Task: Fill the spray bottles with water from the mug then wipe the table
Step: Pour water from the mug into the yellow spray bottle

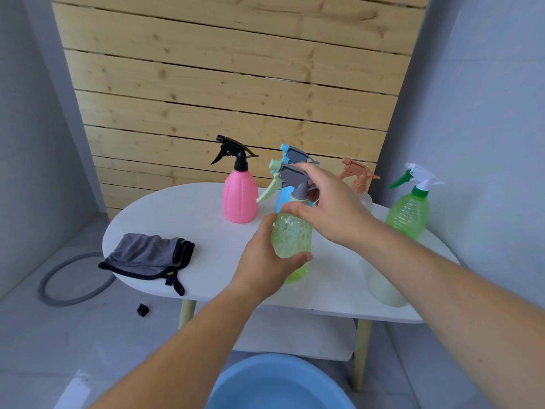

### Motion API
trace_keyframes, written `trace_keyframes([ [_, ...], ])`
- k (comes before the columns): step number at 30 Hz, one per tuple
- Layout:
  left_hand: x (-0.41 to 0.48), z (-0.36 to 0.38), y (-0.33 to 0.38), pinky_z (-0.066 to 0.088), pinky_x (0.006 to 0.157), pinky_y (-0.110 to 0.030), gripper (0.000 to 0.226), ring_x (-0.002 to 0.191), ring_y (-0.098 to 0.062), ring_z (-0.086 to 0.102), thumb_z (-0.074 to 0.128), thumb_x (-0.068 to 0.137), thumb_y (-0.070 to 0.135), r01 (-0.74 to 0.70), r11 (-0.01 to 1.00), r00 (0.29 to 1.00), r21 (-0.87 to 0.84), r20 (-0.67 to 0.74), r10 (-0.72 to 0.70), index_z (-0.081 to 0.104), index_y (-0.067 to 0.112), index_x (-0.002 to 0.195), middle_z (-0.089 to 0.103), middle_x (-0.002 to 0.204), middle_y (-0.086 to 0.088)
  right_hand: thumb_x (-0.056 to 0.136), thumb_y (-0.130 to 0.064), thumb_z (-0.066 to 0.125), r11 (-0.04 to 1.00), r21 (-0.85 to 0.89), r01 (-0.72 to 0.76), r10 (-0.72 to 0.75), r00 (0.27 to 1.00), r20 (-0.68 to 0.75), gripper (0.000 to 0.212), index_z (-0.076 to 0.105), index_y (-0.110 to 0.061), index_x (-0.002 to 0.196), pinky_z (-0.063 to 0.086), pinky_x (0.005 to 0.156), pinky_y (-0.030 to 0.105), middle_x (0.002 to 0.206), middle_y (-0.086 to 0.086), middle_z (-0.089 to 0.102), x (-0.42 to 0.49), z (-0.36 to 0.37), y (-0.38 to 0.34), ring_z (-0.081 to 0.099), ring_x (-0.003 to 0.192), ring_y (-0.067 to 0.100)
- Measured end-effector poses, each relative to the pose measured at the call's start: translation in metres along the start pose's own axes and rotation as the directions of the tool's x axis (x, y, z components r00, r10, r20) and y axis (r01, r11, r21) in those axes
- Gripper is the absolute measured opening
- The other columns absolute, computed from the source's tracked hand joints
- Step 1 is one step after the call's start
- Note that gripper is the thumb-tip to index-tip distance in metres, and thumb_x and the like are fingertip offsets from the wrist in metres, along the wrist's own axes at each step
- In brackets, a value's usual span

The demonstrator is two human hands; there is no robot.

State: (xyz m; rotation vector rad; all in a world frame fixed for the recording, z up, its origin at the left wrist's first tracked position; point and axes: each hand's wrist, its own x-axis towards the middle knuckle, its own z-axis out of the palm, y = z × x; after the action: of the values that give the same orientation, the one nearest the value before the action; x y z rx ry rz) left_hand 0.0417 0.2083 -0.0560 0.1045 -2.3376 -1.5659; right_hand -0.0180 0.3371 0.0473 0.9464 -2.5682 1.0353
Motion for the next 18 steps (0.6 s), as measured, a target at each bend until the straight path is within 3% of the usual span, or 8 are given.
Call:
trace_keyframes([
  [2, 0.0004, -0.0001, -0.0002, 0.040, 0.091, -0.024, 0.083, 0.117, -0.006, 0.049, 0.089, 0.077, 0.035, 0.001, 1.000, 1.000, -0.012, 0.008, -0.001, 0.040, 0.037, 0.144, 0.054, 0.124, 0.017, 0.083, -0.037, 0.075, 0.998, 0.066, -0.001, -0.001, 1.000, 0.020, 0.076, 0.035, -0.033, 0.148, 0.042, 0.091, 0.023, 0.124, -0.007, 0.049, -0.0006, 0.0024, 0.0007, 0.051, 0.110, 0.007],
  [5, 0.0006, 0.0007, -0.0013, 0.043, 0.092, -0.026, 0.082, 0.119, -0.010, 0.053, 0.090, 0.076, 0.036, 0.001, 1.000, 1.000, -0.012, -0.002, -0.001, 0.042, 0.036, 0.142, 0.057, 0.125, 0.014, 0.087, -0.023, 0.072, 0.990, 0.139, -0.025, 0.018, 0.999, 0.051, 0.070, 0.038, -0.034, 0.147, 0.045, 0.092, 0.024, 0.118, -0.007, 0.056, 0.0002, -0.0030, 0.0033, 0.058, 0.101, 0.006],
  [9, 0.0005, 0.0002, -0.0007, 0.041, 0.092, -0.025, 0.083, 0.119, -0.009, 0.051, 0.089, 0.076, 0.036, 0.011, 1.000, 1.000, -0.010, 0.004, -0.011, 0.041, 0.036, 0.144, 0.055, 0.125, 0.016, 0.083, -0.035, 0.075, 0.995, 0.099, -0.024, 0.021, 0.999, 0.038, 0.066, 0.044, -0.034, 0.141, 0.044, 0.084, 0.019, 0.115, -0.009, 0.058, -0.0001, -0.0006, 0.0012, 0.058, 0.101, 0.004],
  [13, 0.0008, 0.0019, -0.0019, 0.044, 0.092, -0.026, 0.083, 0.121, -0.010, 0.055, 0.091, 0.074, 0.036, 0.009, 1.000, 1.000, -0.019, -0.005, -0.009, 0.044, 0.037, 0.142, 0.059, 0.127, 0.016, 0.085, -0.018, 0.074, 0.973, 0.226, -0.041, 0.027, 0.998, 0.062, 0.061, 0.049, -0.027, 0.140, 0.050, 0.093, 0.025, 0.109, -0.007, 0.065, 0.0029, -0.0042, 0.0070, 0.063, 0.100, 0.007],
  [18, -0.0018, 0.0016, -0.0009, 0.044, 0.094, -0.027, 0.087, 0.119, -0.011, 0.054, 0.091, 0.073, 0.039, 0.004, 1.000, 0.999, 0.002, -0.044, -0.004, 0.045, 0.035, 0.146, 0.059, 0.126, 0.014, 0.081, -0.012, 0.076, 0.968, 0.250, -0.007, 0.009, 1.000, -0.006, 0.037, 0.063, -0.031, 0.109, 0.047, 0.074, 0.015, 0.084, -0.013, 0.065, 0.0024, -0.0012, 0.0043, 0.060, 0.075, 0.000],
])
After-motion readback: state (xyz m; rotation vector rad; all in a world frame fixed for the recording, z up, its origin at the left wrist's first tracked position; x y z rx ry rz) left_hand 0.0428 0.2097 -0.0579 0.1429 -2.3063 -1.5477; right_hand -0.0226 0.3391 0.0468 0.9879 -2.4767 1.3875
